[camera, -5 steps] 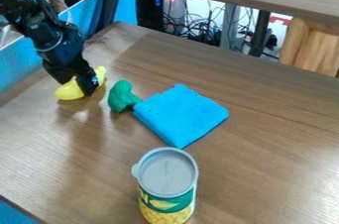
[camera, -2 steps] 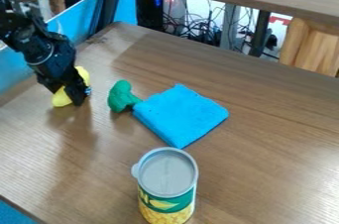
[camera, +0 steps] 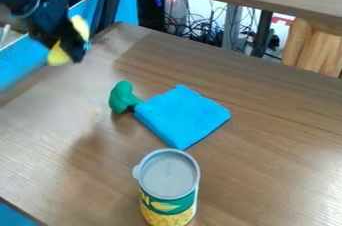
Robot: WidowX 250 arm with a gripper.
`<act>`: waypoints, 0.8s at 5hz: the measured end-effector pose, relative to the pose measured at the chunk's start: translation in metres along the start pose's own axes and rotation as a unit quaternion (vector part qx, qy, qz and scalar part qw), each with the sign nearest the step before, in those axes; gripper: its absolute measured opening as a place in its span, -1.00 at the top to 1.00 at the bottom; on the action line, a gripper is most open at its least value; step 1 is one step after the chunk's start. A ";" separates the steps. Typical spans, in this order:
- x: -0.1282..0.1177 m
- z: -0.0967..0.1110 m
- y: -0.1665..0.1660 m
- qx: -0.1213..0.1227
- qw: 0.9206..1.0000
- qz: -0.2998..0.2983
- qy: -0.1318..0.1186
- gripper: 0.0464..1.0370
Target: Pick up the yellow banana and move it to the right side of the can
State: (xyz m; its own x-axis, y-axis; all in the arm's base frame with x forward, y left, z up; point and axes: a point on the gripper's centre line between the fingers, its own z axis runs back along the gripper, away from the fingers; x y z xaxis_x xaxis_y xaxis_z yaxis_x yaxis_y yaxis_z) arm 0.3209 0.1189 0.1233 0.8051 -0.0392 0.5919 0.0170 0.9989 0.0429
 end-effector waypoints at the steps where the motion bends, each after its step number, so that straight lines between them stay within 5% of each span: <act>1: 0.024 0.026 -0.054 -0.048 0.997 -0.047 -0.026 -0.14; 2: 0.029 0.028 -0.095 -0.109 0.990 -0.088 -0.035 -0.14; 4: 0.010 0.000 -0.197 -0.254 0.949 -0.187 -0.021 -0.14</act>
State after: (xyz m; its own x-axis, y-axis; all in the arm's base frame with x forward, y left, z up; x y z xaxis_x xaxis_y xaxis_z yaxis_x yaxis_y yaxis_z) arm 0.3259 -0.0785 0.1207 0.6618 -0.3839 0.6440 0.5892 0.7974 -0.1301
